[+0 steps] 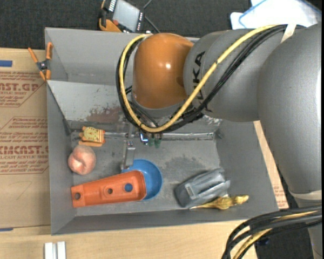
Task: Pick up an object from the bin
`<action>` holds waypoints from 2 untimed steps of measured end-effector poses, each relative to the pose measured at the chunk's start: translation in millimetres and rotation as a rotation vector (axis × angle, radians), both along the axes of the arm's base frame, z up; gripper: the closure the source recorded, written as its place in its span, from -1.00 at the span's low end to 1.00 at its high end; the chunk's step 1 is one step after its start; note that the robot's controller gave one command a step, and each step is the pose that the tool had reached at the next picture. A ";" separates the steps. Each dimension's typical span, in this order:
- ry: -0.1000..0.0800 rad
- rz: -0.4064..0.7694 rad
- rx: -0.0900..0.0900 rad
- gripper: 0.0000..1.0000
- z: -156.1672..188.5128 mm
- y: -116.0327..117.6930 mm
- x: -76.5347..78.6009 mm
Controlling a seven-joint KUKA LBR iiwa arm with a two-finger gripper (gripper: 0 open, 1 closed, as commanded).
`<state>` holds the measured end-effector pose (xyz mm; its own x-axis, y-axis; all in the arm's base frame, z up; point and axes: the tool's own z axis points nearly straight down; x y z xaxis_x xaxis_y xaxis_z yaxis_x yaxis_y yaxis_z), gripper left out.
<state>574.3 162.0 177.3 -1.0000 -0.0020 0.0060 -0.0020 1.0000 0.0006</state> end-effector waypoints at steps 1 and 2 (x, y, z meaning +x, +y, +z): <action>-0.008 -0.001 0.001 -1.00 3.9 -0.9 1.9; -0.008 0.177 0.002 -1.00 -104.1 7.8 -53.1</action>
Offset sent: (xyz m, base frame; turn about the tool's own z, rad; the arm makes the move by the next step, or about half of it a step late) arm -0.0550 0.0074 -0.1073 -0.1816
